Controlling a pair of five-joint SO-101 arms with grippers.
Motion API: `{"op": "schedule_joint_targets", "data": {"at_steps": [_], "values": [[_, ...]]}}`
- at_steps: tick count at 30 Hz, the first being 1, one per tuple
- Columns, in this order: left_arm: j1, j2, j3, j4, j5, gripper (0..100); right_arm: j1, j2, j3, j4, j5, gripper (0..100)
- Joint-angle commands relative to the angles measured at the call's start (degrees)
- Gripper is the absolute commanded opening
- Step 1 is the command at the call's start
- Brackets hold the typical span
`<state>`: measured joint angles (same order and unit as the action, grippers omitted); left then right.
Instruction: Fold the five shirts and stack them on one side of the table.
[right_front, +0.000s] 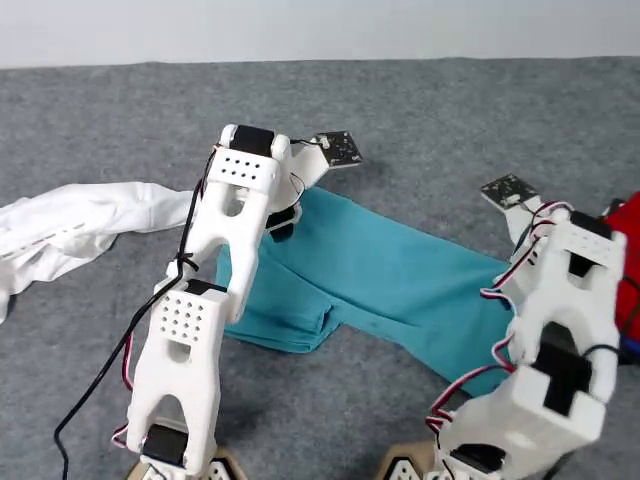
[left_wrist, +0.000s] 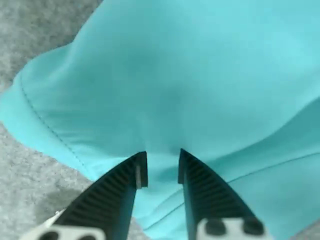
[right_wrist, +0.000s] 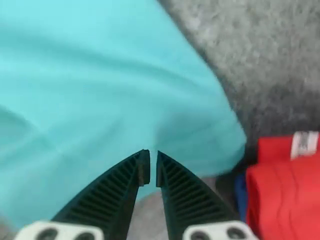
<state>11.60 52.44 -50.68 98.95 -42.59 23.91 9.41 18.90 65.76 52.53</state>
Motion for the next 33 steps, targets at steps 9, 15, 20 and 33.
{"op": "schedule_joint_targets", "data": {"at_steps": [9, 15, 20, 33], "values": [[-0.1, -2.9, 0.1, 1.4, -0.1, 12, 0.4, 7.9, -9.1, -11.9, -0.4, 2.8], [0.1, -2.8, 0.2, 1.3, -0.1, 12, 0.4, 8.1, -13.6, -12.0, -0.3, 2.8], [0.1, -2.8, 0.2, 1.3, -0.1, 12, 0.4, 8.3, -13.8, -13.1, -0.1, 2.8], [0.5, -3.6, -0.2, 1.5, 0.0, 12, -3.9, -0.4, -14.0, 4.5, -1.9, 8.1]]}}
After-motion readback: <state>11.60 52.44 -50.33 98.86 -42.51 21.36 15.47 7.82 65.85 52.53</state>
